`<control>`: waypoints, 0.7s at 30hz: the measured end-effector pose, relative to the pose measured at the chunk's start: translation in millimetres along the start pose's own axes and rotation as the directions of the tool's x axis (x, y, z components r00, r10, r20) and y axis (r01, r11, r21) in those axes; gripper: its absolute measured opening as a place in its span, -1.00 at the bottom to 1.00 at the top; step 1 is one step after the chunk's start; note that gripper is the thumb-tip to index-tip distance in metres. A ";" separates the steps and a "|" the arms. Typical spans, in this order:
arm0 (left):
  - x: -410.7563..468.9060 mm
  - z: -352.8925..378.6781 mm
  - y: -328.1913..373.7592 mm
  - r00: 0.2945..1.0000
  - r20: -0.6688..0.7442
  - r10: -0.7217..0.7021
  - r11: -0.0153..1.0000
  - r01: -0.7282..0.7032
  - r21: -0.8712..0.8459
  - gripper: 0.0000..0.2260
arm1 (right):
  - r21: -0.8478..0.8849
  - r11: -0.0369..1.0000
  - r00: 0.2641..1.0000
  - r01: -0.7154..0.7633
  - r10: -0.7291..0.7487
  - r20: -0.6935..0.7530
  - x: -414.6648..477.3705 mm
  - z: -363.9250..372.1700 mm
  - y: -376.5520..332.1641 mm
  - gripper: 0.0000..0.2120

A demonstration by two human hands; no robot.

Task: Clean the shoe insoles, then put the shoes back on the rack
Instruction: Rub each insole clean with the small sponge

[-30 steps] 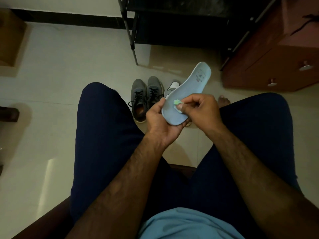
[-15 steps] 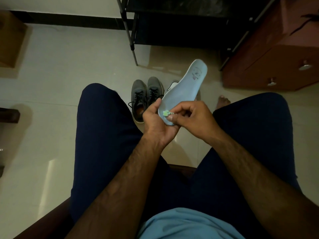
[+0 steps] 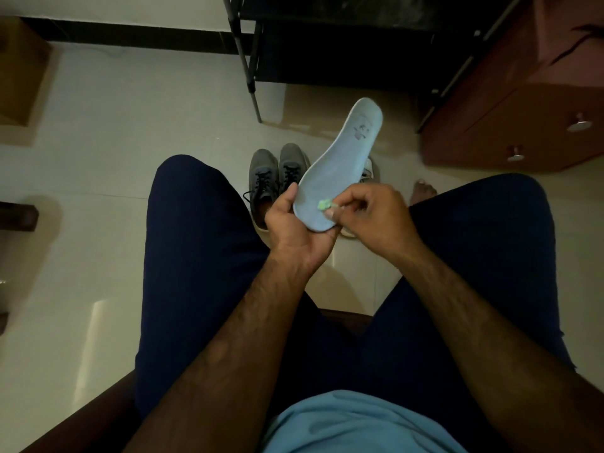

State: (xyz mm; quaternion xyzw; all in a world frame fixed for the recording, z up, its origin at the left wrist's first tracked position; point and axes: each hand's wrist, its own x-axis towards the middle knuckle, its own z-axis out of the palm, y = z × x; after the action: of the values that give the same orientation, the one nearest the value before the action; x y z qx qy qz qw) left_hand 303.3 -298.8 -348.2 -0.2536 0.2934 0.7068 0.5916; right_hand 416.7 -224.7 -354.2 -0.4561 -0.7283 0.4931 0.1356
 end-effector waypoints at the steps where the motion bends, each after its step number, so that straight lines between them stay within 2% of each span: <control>1: -0.4 1.0 1.1 1.000 -0.006 0.006 1.000 -0.006 -0.012 -0.56 | 0.015 0.999 0.996 0.041 -0.042 0.079 -6.5 4.4 -5.1 -0.92; 3: 0.9 1.2 1.9 1.000 -0.024 0.011 1.000 -0.012 -0.013 -0.57 | 0.032 0.997 0.987 0.067 -0.071 0.143 -13.0 8.3 -9.1 -0.91; 7: 3.0 -1.6 -0.2 0.999 -0.032 0.014 1.000 -0.015 -0.025 -0.55 | -0.046 0.999 0.998 0.000 -0.003 -0.056 2.1 3.3 2.8 -0.87; 8: 2.9 -2.2 -0.5 0.999 -0.039 0.018 1.000 -0.019 -0.023 -0.55 | -0.059 0.998 0.999 0.014 -0.017 -0.046 1.2 4.3 2.2 -0.86; 11: 0.3 2.8 0.9 0.999 -0.034 0.015 1.000 -0.016 -0.021 -0.55 | -0.015 0.995 0.990 0.100 -0.098 0.101 -11.0 8.4 -7.7 -0.91; 12: 0.8 2.5 1.4 0.999 -0.037 0.016 1.000 -0.017 -0.018 -0.55 | -0.001 0.996 0.991 0.090 -0.089 0.101 -10.9 8.0 -6.2 -0.91; 15: 3.2 -1.0 0.8 0.999 -0.036 0.002 1.000 -0.003 -0.013 -0.52 | -0.043 0.999 0.997 -0.007 0.003 -0.079 1.4 4.3 3.6 -0.87; 16: 2.9 -1.4 0.3 0.999 -0.044 0.003 1.000 -0.004 -0.012 -0.51 | -0.070 0.997 0.995 -0.010 0.003 -0.097 2.8 4.8 4.6 -0.85; 20: -3.0 4.8 2.5 0.999 -0.041 0.007 1.000 -0.006 0.011 -0.54 | -0.004 0.996 0.990 0.085 -0.084 0.116 -7.7 6.9 -6.7 -0.90; 21: -4.1 5.8 2.7 0.999 -0.035 -0.002 1.000 0.003 0.024 -0.54 | 0.010 0.998 0.991 0.070 -0.071 0.117 -6.4 5.0 -6.1 -0.90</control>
State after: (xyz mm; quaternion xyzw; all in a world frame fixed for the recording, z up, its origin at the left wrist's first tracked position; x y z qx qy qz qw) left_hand 301.3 -297.7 -340.9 -0.2593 0.3120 0.6980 0.5901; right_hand 413.7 -233.3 -349.9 -0.4000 -0.7491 0.5161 0.1113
